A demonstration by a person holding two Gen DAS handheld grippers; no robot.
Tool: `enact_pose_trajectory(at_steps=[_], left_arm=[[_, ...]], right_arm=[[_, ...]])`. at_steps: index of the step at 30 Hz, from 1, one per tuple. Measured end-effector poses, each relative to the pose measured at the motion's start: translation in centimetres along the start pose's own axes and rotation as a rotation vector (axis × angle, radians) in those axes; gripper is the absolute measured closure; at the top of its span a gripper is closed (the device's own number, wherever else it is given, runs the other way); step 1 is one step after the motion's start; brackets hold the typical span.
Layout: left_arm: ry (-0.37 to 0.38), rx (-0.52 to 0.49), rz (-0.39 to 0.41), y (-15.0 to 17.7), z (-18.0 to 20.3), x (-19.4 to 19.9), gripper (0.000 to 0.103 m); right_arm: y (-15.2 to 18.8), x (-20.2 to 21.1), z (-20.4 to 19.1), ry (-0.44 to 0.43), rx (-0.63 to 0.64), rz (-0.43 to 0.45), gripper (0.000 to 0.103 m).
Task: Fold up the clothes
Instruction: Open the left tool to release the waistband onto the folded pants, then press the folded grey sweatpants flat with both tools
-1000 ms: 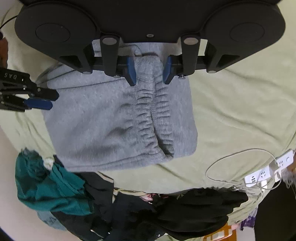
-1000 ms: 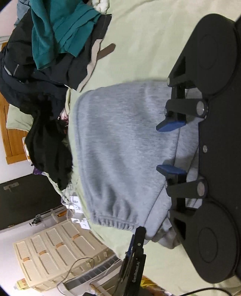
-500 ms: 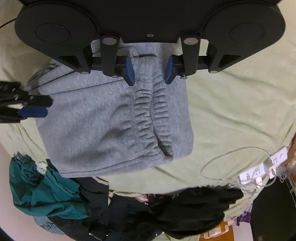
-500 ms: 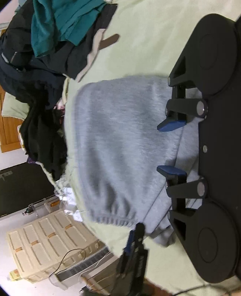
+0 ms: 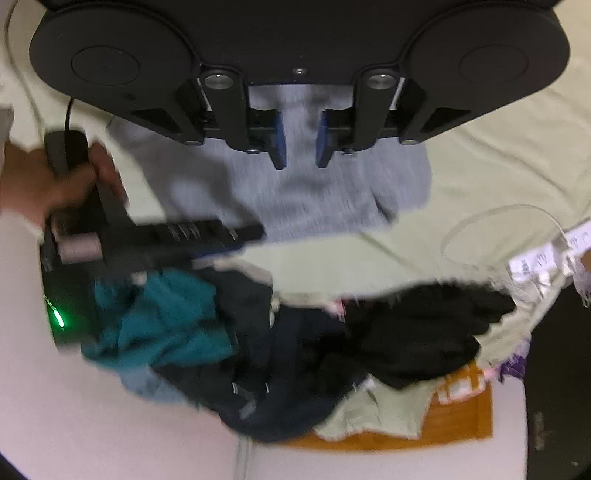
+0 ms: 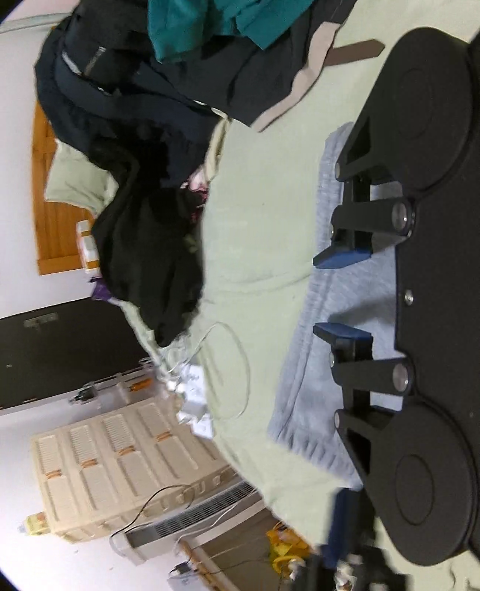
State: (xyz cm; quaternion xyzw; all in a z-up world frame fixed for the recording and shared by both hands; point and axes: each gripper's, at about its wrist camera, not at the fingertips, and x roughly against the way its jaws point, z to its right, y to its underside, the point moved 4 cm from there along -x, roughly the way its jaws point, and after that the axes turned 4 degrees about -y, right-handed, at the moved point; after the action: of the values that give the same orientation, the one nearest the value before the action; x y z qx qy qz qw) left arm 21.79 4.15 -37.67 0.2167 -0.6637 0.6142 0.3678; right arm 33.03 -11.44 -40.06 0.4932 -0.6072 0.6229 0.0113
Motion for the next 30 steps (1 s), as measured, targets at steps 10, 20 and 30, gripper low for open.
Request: enact_pose_trajectory(at_steps=[10,20,30], left_arm=[[-0.066,0.0,-0.097,2.7,-0.8,-4.0,0.096],[-0.032,0.017,-0.088,1.7,-1.1,-3.1,0.097],[-0.013,-0.046,-0.06,-0.1,-0.7,-2.1,0.094]], right_arm=[[1.7,-3.4,1.7,-0.006,0.002,-0.057,0.077],[1.6,-2.9,1.1,0.025,0.026,-0.063,0.076],[5.7,6.0,-0.4,0.151,-0.043,-0.066,0.068]])
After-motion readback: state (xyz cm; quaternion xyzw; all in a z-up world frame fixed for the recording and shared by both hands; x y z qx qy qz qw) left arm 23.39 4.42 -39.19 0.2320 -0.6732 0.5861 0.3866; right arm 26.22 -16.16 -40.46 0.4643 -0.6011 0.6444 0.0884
